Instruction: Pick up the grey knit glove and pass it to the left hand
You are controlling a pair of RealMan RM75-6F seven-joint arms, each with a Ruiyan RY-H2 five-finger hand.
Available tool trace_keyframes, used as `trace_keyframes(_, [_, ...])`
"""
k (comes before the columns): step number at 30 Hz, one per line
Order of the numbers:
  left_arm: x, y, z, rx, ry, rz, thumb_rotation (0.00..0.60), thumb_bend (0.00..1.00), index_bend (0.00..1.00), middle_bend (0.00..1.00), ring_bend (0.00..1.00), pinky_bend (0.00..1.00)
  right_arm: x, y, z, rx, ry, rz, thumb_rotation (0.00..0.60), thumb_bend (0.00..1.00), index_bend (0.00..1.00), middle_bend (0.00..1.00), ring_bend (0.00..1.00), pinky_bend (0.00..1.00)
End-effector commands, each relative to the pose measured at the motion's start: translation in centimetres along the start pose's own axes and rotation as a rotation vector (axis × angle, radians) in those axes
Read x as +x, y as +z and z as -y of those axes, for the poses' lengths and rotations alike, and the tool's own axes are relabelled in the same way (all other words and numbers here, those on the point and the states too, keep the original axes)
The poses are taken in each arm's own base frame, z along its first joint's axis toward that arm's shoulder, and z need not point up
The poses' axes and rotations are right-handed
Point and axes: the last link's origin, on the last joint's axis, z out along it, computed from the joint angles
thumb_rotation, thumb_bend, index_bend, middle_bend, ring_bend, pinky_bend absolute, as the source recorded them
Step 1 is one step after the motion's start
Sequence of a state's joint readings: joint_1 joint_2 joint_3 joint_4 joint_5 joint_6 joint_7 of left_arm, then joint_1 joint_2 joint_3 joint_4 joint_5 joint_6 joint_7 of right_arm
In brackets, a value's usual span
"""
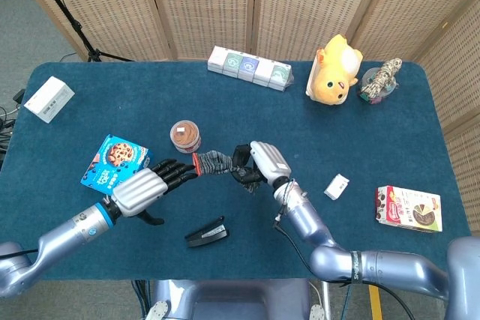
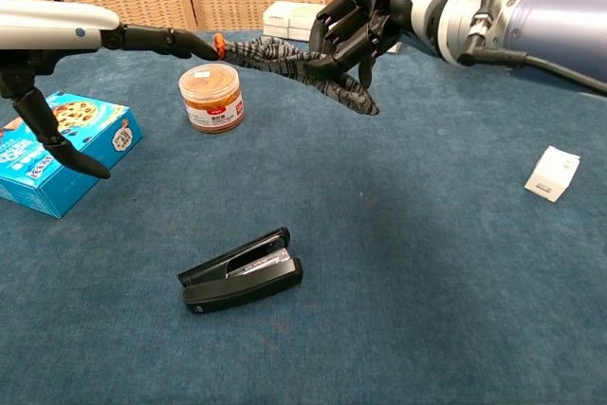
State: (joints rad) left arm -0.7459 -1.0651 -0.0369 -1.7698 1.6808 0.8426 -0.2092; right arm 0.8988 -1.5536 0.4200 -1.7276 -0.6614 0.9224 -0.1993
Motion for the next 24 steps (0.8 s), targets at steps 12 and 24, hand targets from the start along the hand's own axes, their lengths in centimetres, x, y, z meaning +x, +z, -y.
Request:
trace_keyframes(12, [0.44, 0.64, -0.21, 0.03, 0.012, -0.04, 0.6, 0.0, 0.01, 0.0, 0.0, 0.0, 0.48, -0.56, -0.5, 0.001, 0.003, 0.011, 0.6, 0.45, 0.58, 0.58, 0.5, 0.61])
trace_keyframes(24, [0.2, 1.07, 0.09, 0.04, -0.01, -0.037, 0.6, 0.0, 0.01, 0.0, 0.0, 0.0, 0.82, -0.6, -0.91, -0.003, 0.017, 0.009, 0.6, 0.45, 0.58, 0.58, 0.5, 0.61])
